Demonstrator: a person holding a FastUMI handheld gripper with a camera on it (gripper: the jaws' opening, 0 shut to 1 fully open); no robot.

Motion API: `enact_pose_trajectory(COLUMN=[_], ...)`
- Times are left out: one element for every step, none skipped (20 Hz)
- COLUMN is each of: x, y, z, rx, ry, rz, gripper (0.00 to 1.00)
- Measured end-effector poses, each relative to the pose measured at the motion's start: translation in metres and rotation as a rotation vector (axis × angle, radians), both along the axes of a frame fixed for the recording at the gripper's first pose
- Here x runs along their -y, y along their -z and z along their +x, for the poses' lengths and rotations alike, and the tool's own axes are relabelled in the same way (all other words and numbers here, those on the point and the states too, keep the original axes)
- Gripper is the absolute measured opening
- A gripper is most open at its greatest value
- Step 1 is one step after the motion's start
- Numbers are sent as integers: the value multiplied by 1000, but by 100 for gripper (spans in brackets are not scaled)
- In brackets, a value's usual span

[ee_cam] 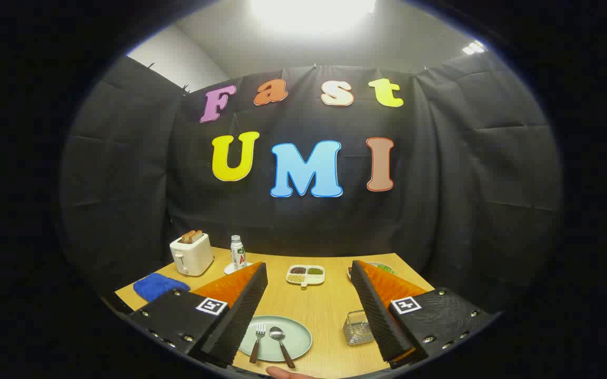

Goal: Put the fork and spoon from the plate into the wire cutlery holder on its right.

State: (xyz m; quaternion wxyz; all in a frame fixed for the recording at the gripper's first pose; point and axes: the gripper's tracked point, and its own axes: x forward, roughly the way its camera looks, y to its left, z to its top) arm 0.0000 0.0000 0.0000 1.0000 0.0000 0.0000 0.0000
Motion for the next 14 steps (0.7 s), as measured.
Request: enact_pose_trajectory(x=[0, 0, 0, 1, 0, 0, 2, 2, 1, 1, 0, -1, -1, -2], y=[1, 2, 3, 3, 4, 4, 6, 5, 7, 9, 9, 9, 10, 12], z=[-1, -1, -2, -2, -3, -3, -3, -3, -3, -4, -4, -5, -5, -6], rx=[-2, -4, -4, -6, -7, -8, -7, -7, -8, -10, -11, -11, -11, -14], ry=[-1, -2, 0, 0, -2, 0, 3, 3, 3, 0, -5, -6, -10, -15], rz=[2, 3, 3, 5, 8, 7, 3, -1, -5, -6, -7, -9, -13, -17], gripper=[97, 97, 97, 97, 97, 97, 97, 97, 97, 97, 97, 97, 97, 97])
